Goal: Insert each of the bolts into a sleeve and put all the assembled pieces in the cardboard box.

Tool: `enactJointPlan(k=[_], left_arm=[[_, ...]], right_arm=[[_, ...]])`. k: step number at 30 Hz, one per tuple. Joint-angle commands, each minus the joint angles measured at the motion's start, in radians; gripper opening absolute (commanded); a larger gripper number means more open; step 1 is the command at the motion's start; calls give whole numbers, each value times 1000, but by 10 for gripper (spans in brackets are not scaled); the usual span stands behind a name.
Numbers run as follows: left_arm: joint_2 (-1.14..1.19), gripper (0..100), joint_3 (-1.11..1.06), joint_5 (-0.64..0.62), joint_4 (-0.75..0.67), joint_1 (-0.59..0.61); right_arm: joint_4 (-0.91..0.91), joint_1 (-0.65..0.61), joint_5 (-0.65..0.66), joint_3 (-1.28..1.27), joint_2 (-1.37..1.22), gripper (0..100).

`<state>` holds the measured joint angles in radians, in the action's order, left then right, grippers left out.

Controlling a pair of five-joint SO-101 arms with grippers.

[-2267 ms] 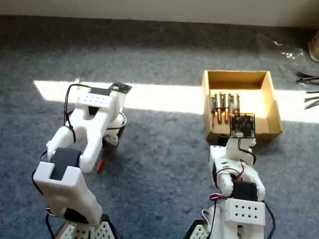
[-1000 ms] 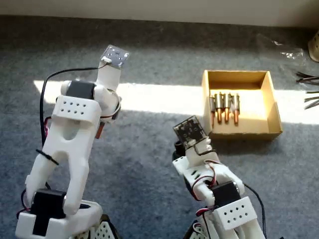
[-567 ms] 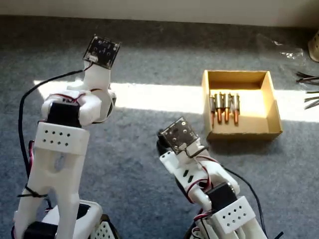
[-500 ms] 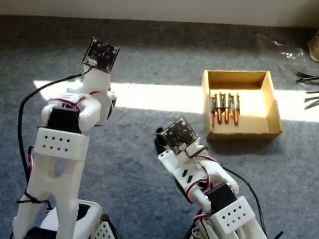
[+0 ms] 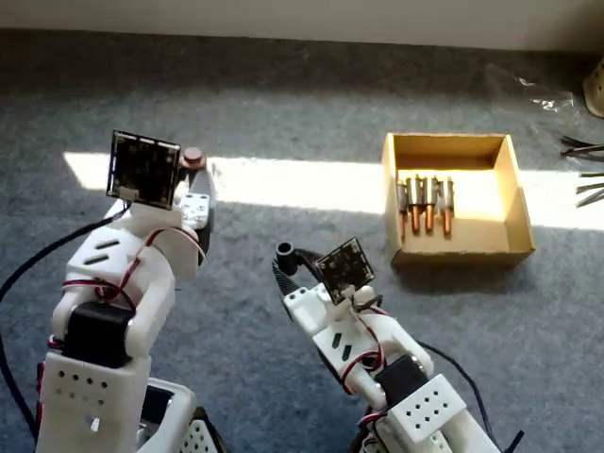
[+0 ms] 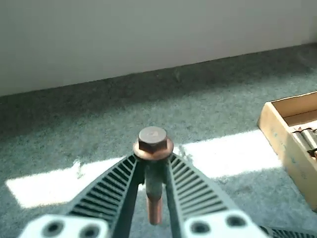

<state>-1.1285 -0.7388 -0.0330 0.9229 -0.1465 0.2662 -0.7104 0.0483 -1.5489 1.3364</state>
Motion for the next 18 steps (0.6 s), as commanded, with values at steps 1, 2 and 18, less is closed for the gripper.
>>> enactJointPlan(k=[1,2,18], left_arm=[[-41,4,13,-9,-25,-97],[-45,4,13,-9,-25,-116],[-228,4,5,-187,-48,-185]], right_arm=[[-33,-13,-11,7,15,4],[-33,-12,-11,7,15,4],[-150,74,-11,4,15,4]])
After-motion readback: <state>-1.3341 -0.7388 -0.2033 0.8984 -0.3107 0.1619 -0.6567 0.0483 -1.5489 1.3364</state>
